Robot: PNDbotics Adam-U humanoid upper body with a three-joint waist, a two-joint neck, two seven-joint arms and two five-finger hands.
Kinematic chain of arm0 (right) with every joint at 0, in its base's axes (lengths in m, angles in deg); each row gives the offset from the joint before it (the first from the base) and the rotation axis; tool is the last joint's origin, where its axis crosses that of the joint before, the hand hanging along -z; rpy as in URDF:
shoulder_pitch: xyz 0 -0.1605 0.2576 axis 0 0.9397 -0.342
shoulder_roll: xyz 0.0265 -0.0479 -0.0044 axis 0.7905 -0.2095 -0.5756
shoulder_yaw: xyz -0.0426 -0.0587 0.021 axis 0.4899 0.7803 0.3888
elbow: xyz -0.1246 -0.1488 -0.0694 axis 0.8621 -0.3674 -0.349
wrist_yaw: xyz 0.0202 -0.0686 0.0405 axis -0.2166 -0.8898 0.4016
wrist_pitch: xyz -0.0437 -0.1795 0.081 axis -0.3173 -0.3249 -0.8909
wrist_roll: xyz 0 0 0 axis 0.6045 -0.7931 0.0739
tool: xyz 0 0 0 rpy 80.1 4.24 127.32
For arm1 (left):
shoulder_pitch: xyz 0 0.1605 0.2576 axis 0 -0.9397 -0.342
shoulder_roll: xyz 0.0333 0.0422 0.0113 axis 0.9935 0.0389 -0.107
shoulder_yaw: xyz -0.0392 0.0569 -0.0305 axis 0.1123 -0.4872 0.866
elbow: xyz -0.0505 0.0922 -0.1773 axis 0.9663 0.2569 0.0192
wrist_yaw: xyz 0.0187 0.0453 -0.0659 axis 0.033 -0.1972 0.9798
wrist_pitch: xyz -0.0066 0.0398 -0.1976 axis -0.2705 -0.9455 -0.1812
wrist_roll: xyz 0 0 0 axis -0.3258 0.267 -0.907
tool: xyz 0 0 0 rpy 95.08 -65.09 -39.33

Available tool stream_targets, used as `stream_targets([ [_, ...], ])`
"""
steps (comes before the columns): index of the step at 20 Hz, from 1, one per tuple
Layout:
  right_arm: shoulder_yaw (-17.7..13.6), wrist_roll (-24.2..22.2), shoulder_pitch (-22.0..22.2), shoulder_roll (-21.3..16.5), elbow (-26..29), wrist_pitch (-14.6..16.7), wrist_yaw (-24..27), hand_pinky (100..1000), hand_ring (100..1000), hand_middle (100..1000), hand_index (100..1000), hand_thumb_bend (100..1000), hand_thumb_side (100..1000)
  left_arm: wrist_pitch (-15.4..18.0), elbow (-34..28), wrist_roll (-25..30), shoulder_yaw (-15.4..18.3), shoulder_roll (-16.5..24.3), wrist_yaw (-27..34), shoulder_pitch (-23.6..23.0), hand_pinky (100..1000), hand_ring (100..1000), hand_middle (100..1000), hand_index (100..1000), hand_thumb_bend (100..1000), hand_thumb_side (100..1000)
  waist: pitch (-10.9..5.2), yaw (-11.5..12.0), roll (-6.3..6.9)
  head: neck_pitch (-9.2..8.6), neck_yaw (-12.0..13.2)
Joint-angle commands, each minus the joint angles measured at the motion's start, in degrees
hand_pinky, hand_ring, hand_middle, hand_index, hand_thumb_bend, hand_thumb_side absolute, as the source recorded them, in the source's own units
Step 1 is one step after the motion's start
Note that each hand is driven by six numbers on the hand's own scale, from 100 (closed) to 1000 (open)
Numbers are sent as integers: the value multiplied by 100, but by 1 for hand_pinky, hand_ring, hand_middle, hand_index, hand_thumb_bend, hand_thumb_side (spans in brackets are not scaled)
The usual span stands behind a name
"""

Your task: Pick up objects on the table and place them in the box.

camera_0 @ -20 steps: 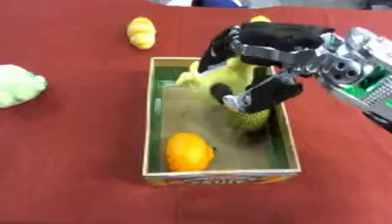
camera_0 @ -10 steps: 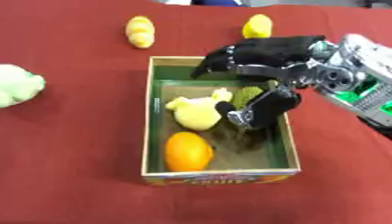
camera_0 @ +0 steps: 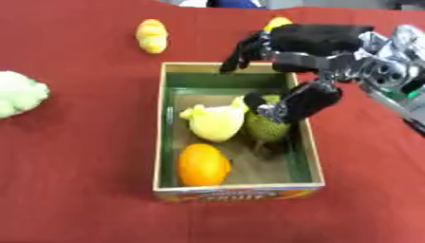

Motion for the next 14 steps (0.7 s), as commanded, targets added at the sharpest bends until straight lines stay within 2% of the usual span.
stream_targets([
  [1,-466,286,-12,-336,83,-64,326,816,798,778,869,100,168,0,-90,12,54,139,-38,34,774,672,671,848,100,627,-122,-18,34,-56,19],
  [5,-841,359,19,-405,83,-410,604,816,800,790,876,100,155,-5,-90,13,57,148,-42,31,774,672,671,849,100,627,-104,-28,49,-92,1],
  [9,-1008,356,-132,-276,-131,-837,689,815,800,794,874,100,147,-10,-90,18,55,153,-38,26,774,672,671,849,100,627,-75,-15,78,-133,-31],
  [11,-1012,344,-282,-149,-444,-917,637,817,806,799,877,100,149,-16,-90,22,52,154,-35,25,774,671,671,848,100,628,-56,-3,91,-139,-59],
  [14,-980,322,-494,42,-1012,-877,453,821,813,804,878,100,152,-20,-90,22,51,159,-27,24,774,671,671,848,100,627,-20,15,104,-151,-93],
])
